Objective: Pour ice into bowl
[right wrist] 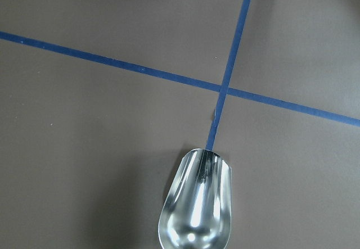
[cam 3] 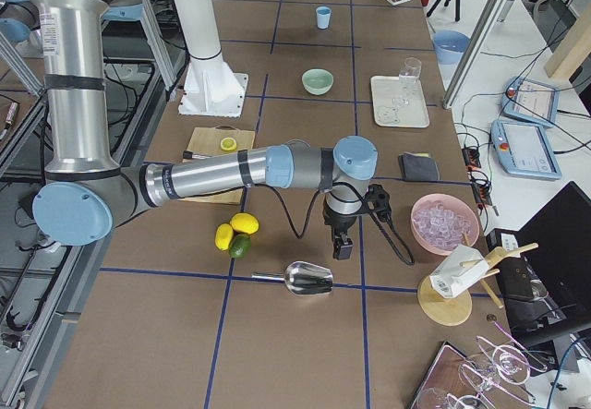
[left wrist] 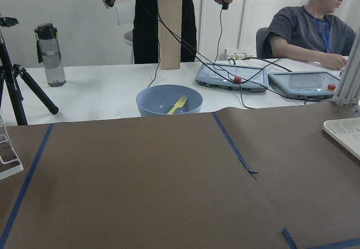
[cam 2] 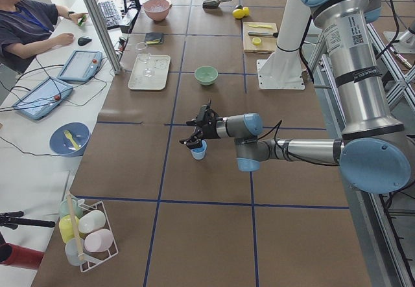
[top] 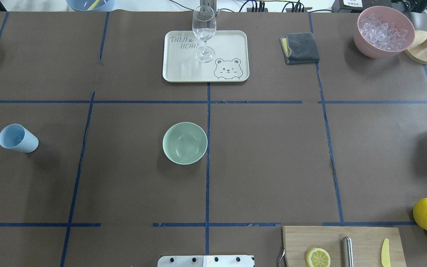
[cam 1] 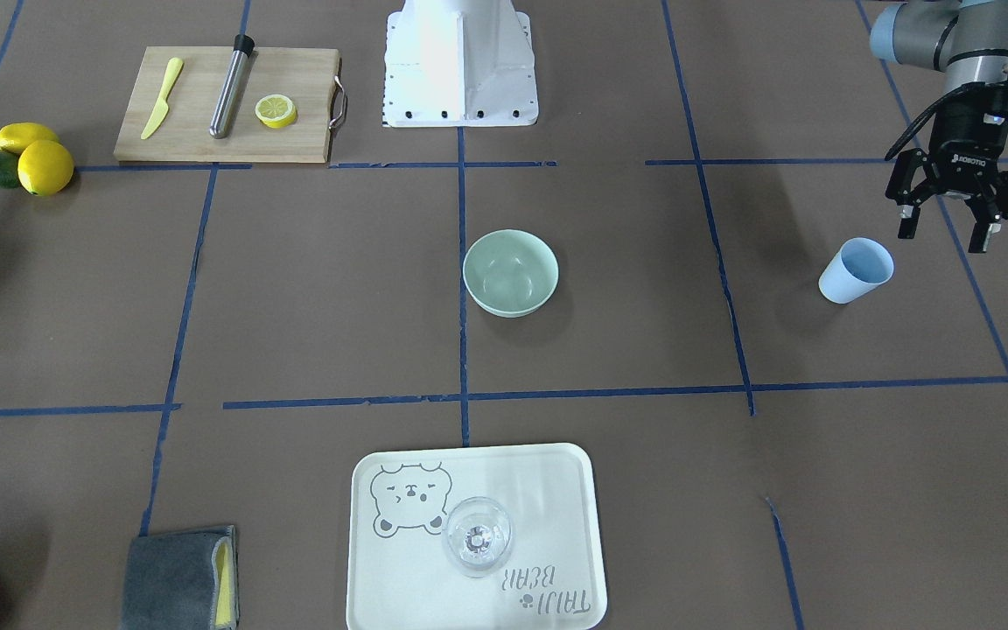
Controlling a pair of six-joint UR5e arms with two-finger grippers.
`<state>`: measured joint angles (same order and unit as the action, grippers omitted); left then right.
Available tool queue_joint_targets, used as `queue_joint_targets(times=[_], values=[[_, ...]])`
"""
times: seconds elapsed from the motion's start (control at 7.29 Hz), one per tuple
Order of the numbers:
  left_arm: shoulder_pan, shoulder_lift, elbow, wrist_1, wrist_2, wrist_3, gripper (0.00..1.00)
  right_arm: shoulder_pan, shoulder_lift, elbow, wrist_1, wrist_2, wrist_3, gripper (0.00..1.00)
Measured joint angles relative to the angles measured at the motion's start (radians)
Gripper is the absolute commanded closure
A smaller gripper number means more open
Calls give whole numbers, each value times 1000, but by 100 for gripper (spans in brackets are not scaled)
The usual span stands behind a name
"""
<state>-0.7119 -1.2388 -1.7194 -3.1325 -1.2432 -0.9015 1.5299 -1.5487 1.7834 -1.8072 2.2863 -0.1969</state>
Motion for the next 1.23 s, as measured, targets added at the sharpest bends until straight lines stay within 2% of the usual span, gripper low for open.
queue_joint_targets(times=[1.23], values=[[-4,-39,33,-21,-1,8,0,-4,3,14,0,5,72,0]])
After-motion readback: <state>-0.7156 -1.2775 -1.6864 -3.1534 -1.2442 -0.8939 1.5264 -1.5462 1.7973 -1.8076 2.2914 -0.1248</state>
